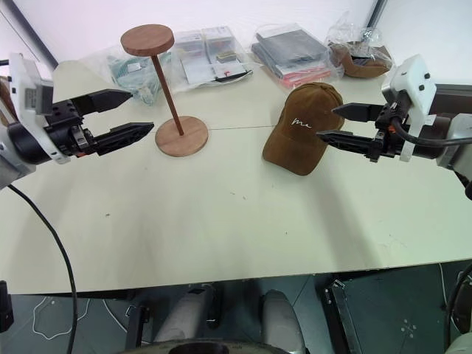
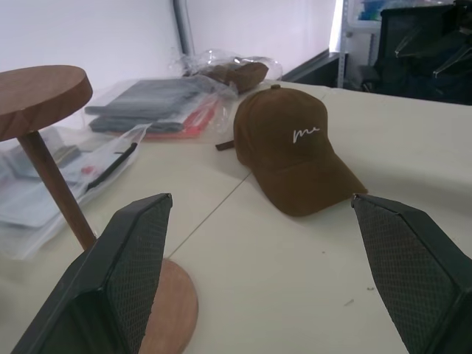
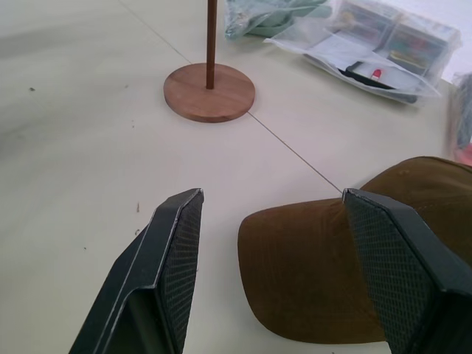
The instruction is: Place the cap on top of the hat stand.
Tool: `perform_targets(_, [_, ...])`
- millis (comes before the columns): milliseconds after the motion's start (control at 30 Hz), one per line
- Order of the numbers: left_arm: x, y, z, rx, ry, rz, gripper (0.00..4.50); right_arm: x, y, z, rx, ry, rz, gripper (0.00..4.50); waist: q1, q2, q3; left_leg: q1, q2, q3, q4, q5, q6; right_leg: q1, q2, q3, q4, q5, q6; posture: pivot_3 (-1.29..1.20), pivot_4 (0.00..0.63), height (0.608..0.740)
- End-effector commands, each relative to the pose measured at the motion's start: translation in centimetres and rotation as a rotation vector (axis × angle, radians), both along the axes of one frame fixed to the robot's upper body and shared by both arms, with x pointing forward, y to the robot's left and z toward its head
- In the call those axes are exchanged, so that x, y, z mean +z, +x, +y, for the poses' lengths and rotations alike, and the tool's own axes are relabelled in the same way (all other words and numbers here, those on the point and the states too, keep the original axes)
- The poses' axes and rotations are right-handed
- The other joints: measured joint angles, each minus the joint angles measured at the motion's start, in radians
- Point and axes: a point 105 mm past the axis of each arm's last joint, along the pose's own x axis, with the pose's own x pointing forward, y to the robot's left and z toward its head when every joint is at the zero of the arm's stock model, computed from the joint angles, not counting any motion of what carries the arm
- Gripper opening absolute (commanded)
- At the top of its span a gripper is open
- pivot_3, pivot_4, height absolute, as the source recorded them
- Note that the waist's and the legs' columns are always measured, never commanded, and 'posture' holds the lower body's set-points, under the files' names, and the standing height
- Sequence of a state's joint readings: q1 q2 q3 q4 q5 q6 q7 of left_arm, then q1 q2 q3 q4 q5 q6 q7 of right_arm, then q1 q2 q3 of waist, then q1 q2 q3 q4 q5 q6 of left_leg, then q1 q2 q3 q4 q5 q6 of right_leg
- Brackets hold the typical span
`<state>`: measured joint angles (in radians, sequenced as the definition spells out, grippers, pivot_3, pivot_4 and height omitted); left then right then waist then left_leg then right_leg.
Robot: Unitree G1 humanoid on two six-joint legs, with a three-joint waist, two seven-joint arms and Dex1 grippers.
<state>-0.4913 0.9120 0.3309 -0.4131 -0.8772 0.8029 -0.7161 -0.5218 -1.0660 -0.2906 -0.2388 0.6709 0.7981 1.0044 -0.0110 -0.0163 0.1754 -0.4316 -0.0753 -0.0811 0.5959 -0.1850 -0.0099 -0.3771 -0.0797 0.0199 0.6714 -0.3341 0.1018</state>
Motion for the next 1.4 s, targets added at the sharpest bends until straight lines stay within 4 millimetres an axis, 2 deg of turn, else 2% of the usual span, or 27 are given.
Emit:
perform_targets(33, [1.2,-0.4,-0.3,-0.011,0.004,-0.050,4.11,1.6,-0.7,0.2,0.007,-0.014,-0.068,3.06,0.000,0.000,0.000,0.000,0.000,0.000,0.000,0.000,0.000,0.000,0.000,0.000,0.000,0.000,0.000,0.00,0.150,0.740])
perform_targets(133, [1.2,-0.4,-0.4,-0.010,0.004,-0.050,4.11,1.6,-0.6,0.3,0.004,-0.015,-0.073,3.06,0.000,0.000,0.000,0.000,0.000,0.000,0.000,0.000,0.000,0.000,0.000,0.000,0.000,0.000,0.000,0.00,0.150,0.740])
perform_targets(267, [1.1,-0.4,-0.9,-0.018,0.002,-0.046,4.11,-0.2,0.0,1.4,-0.053,-0.046,-0.106,3.06,0.000,-0.001,0.000,0.000,0.000,0.000,0.000,0.000,0.000,0.000,0.000,0.000,0.000,0.000,0.000,0.00,0.150,0.740])
perform_targets(467, [0.8,-0.2,-1.5,-0.036,-0.004,-0.028,4.11,-5.0,0.3,3.5,-0.181,-0.123,-0.207,3.06,0.001,-0.001,0.000,0.000,0.000,0.000,0.001,0.000,0.000,0.000,0.000,0.000,0.000,0.000,0.000,0.00,0.150,0.740])
perform_targets(700, [0.4,0.0,-1.8,-0.042,-0.009,-0.017,4.11,-9.3,1.5,4.0,-0.370,-0.259,-0.455,3.06,0.000,-0.001,-0.001,0.000,0.000,0.000,0.001,0.001,-0.001,0.000,0.001,0.000,0.001,0.000,0.000,0.00,0.150,0.740])
perform_targets(1000, [0.1,-0.1,-1.4,-0.026,0.002,-0.017,4.11,-15.0,2.3,5.2,-0.370,-0.363,-0.513,3.06,-0.001,-0.001,-0.001,0.002,0.000,0.000,0.001,0.003,-0.005,0.002,0.002,0.000,0.001,0.000,0.000,0.00,0.150,0.740])
perform_targets(1200, [0.1,-0.6,-0.9,0.002,0.020,-0.022,4.11,-17.6,3.0,5.7,-0.378,-0.400,-0.506,3.06,-0.002,-0.001,-0.001,0.004,0.000,-0.001,0.001,0.002,-0.004,0.004,0.002,0.000,0.002,0.000,0.000,0.00,0.150,0.740])
perform_targets(1400, [0.1,-1.2,-0.8,0.020,0.030,-0.026,4.11,-18.2,4.9,4.8,-0.495,-0.476,-0.564,3.06,-0.002,-0.001,-0.001,0.006,0.000,-0.001,0.001,0.002,-0.004,0.004,0.002,0.000,0.004,0.000,0.000,0.00,0.150,0.740])
